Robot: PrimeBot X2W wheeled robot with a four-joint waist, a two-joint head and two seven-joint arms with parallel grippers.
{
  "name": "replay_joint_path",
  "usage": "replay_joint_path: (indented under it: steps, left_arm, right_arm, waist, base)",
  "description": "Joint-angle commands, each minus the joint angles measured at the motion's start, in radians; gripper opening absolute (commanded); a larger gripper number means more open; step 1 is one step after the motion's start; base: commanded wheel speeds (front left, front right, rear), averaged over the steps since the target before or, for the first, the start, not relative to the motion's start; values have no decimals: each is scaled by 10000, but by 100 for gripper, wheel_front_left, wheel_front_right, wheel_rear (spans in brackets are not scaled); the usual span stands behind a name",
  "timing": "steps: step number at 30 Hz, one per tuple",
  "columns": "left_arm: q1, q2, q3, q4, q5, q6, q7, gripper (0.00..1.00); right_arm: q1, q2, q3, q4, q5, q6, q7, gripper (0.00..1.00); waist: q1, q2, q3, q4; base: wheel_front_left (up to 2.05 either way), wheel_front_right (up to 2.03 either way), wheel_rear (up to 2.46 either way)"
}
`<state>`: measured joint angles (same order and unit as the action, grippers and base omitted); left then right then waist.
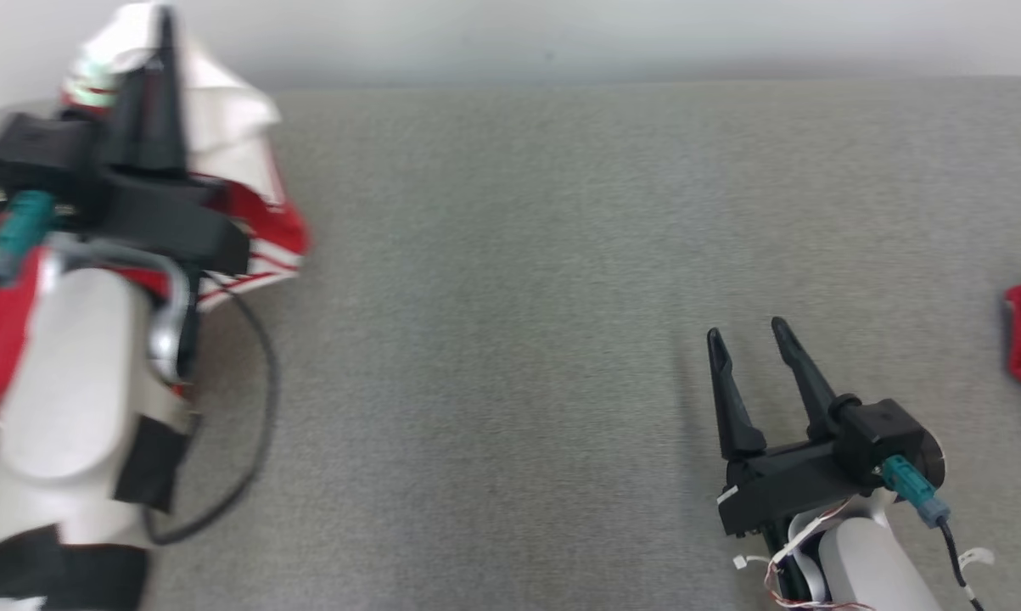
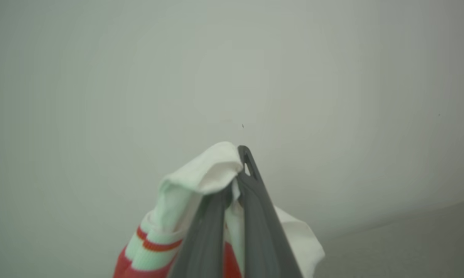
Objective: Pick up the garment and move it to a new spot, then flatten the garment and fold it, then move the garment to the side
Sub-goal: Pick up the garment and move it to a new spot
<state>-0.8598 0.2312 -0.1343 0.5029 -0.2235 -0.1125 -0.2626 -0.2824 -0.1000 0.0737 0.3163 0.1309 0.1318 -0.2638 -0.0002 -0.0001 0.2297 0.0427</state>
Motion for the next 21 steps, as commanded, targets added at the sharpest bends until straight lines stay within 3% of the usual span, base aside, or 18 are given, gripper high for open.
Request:
replay_joint_path:
  steps: [1, 10, 16, 21]
  left_arm:
    - [33, -239, -208, -87, -19, -49, -30, 0]
    - [731, -1647, -1202, -853, -1068, -182, -31, 0]
    - [1255, -1822, -2609, -1512, -2117, -163, -31, 0]
    - [1369, -1798, -4242, -2175, -3078, 284, -31, 0]
  right_arm:
    - [194, 98, -13, 70, 28, -25, -4, 100]
    - [416, 404, -68, 213, -52, -25, -5, 100]
    - [366, 471, 11, 312, 35, -25, -5, 100]
    - [400, 490, -50, 362, 91, -25, -5, 100]
  waist:
    - [2, 1, -524, -576]
    - [2, 1, -1101, -1786]
    - [2, 1, -1150, -2552]
    - [2, 1, -1022, -2953]
  base:
    - [0, 0, 0]
    - [0, 0, 0]
    - [0, 0, 0]
    - [0, 0, 0]
